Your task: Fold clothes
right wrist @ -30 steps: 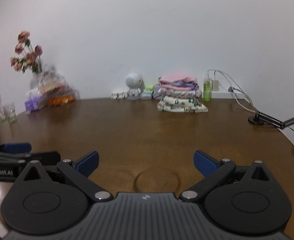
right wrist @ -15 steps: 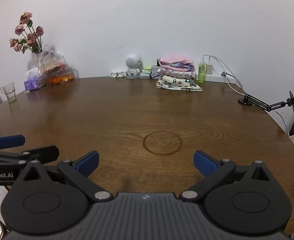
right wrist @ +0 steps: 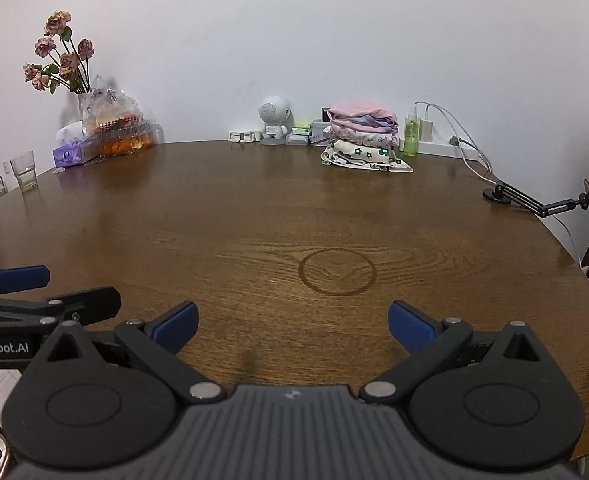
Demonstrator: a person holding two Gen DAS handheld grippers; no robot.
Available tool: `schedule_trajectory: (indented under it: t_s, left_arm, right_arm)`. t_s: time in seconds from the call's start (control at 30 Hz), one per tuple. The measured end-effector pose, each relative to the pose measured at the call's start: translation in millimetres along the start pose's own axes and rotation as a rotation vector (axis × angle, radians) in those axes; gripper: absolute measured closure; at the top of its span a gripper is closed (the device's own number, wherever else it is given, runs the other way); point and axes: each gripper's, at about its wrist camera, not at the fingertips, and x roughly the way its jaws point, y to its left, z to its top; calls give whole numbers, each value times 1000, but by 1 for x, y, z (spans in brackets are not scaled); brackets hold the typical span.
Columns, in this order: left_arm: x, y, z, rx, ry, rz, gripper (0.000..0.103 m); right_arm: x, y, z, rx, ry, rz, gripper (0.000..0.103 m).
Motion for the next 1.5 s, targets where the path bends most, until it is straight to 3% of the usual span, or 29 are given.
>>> schedule_trajectory:
  t_s: [1.5]
  left_arm:
    - [5, -4, -5, 22, 28, -8, 0]
  right_arm:
    - [7, -2, -8, 10, 50, 8, 0]
